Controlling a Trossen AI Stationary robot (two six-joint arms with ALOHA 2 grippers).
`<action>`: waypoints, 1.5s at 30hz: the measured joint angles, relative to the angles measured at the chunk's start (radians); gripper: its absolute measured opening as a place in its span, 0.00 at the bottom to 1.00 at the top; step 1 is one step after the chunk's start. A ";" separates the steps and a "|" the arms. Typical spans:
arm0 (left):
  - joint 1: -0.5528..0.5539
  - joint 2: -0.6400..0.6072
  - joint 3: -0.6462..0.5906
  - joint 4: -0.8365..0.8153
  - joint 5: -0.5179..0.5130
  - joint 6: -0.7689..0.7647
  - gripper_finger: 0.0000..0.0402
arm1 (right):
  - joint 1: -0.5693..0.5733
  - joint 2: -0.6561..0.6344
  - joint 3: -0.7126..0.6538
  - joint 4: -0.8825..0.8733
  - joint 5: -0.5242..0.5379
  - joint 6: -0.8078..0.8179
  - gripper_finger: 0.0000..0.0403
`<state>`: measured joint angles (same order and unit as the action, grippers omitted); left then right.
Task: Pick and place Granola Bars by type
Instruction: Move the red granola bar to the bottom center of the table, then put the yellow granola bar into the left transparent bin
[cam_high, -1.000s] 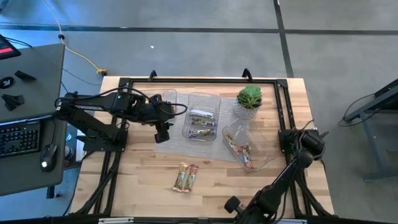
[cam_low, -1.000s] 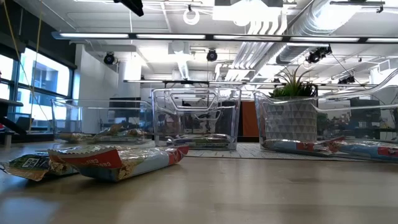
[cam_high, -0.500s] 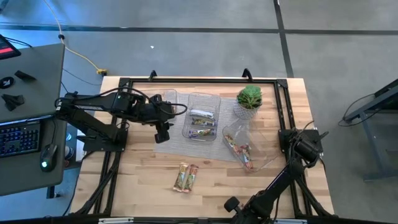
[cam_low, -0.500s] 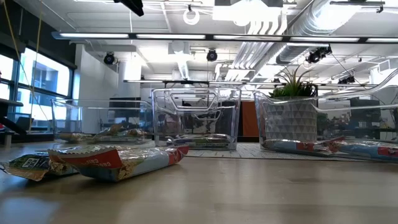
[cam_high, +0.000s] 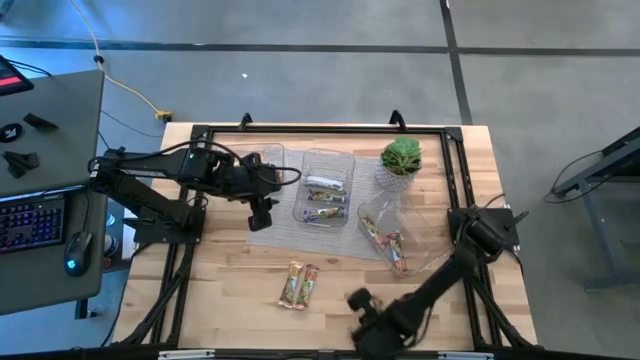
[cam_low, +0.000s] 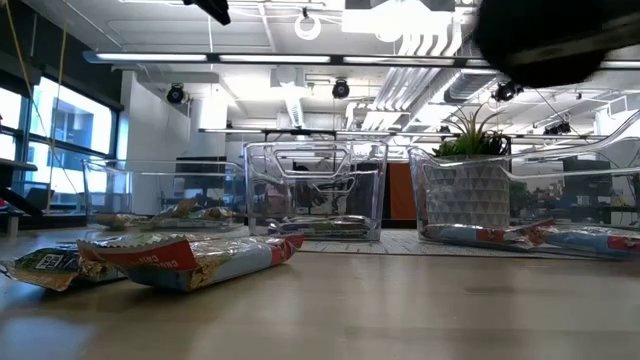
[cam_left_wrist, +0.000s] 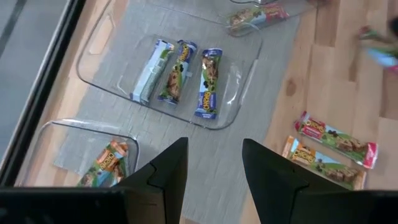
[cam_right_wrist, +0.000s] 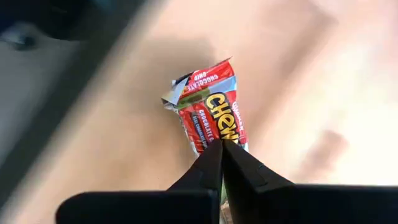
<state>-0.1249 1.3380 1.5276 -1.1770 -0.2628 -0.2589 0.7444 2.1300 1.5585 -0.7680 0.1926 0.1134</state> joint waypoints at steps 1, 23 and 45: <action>0.000 0.000 0.000 0.000 0.008 0.000 0.37 | -0.018 0.000 0.000 -0.011 0.020 -0.007 0.00; -0.286 -0.005 -0.357 0.230 0.113 -0.419 0.37 | -0.170 -0.216 -0.003 0.051 0.305 -0.113 0.00; -0.405 0.262 -0.590 0.820 0.072 -0.633 0.37 | -0.269 -0.251 -0.002 0.119 0.217 -0.111 0.00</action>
<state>-0.5303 1.6003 0.9375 -0.3566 -0.1904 -0.8918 0.4758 1.8793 1.5566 -0.6490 0.4095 0.0021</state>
